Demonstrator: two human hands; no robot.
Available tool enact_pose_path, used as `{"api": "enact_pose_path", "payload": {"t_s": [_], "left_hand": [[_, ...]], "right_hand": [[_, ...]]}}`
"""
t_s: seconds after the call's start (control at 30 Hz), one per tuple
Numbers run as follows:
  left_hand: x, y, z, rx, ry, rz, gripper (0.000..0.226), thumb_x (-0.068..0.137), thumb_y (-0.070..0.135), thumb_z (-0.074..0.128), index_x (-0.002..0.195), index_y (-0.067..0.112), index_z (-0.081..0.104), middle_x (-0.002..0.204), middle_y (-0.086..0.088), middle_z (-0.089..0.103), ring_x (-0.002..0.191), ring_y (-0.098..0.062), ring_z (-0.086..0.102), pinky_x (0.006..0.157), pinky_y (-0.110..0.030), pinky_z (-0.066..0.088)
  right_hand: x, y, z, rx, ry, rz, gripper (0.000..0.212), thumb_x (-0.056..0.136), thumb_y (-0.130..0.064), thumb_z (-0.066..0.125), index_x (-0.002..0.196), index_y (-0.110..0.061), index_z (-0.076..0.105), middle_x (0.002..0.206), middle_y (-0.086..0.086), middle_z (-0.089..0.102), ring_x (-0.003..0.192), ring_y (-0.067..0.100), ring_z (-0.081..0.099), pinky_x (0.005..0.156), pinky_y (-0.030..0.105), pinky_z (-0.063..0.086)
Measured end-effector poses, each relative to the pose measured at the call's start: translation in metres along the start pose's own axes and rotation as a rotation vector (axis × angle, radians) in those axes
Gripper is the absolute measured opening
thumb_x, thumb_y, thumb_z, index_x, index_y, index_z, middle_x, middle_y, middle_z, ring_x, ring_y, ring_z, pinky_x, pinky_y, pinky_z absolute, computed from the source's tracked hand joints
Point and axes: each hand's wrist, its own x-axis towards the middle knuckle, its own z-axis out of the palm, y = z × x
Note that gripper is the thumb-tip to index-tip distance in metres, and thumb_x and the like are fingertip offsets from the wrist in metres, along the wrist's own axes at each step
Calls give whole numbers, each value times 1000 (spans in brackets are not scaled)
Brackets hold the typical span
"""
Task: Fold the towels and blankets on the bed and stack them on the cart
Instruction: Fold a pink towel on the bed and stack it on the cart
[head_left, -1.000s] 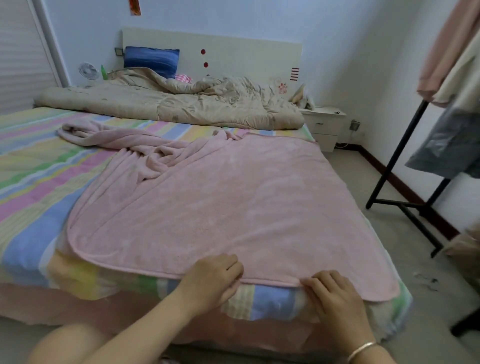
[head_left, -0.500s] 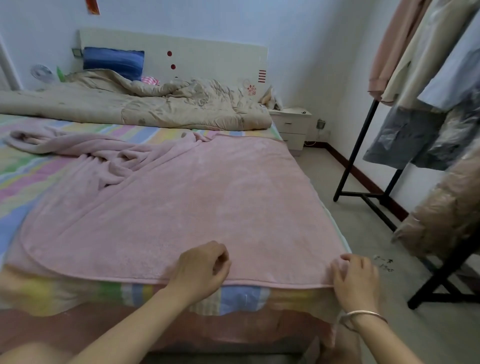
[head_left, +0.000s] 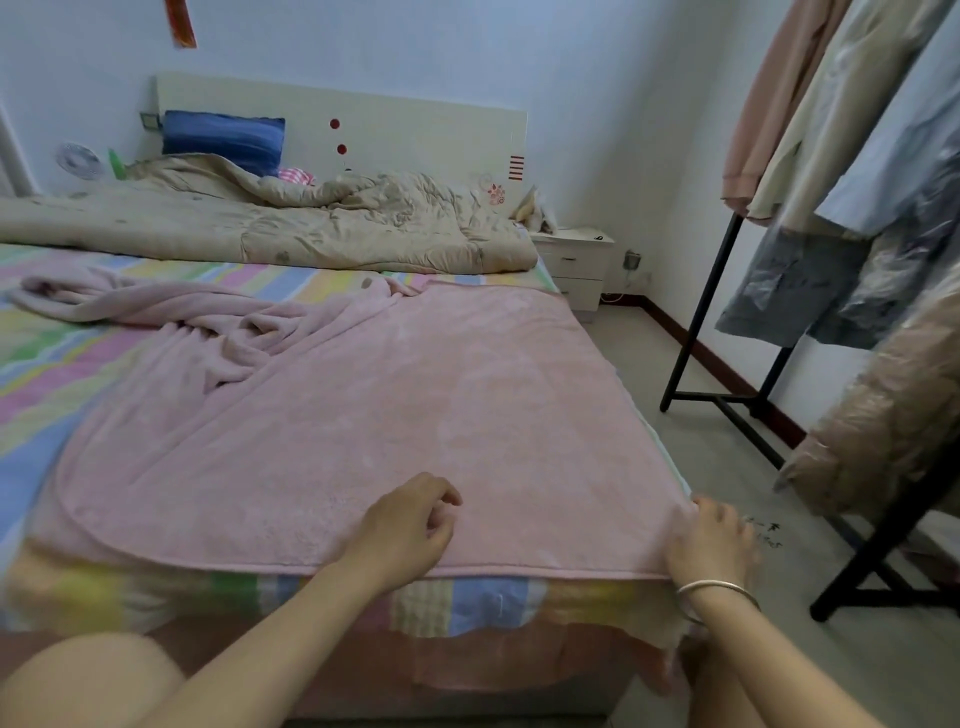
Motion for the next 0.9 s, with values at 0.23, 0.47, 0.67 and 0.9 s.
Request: {"api": "enact_pose_path", "payload": {"t_s": [0.23, 0.47, 0.67, 0.9], "left_hand": [[27, -103, -63, 22, 277, -212, 21, 85, 15, 61, 97, 32, 61, 101, 14, 58, 89, -7, 60, 73, -27, 44], [26, -245, -156, 200, 344, -390, 23, 81, 6, 61, 98, 21, 66, 99, -1, 66, 89, -27, 64, 76, -38, 52], [-17, -331, -224, 69, 212, -546, 21, 86, 19, 55, 82, 36, 67, 82, 10, 73, 81, -14, 69, 77, -34, 55], [-53, -402, -305, -79, 60, -474, 40, 90, -1, 47, 77, 31, 65, 78, 10, 72, 64, -8, 69, 73, -35, 58]], "right_hand": [[-20, -178, 58, -67, -313, -468, 60, 100, -50, 21, 154, -26, 11, 162, 1, 4, 149, 23, 0, 120, 42, 1], [-89, -373, 128, -68, -522, -672, 67, 99, -53, 14, 155, -18, 2, 161, 9, -8, 148, 26, -12, 117, 49, -10], [-176, -498, 155, 25, -510, -851, 72, 94, -55, 4, 153, -16, -6, 160, 6, -17, 145, 26, -22, 115, 50, -15], [-235, -617, 171, 193, -198, -802, 83, 80, -58, 10, 148, -16, 32, 157, 12, 22, 146, 32, 13, 115, 47, 0]]}}
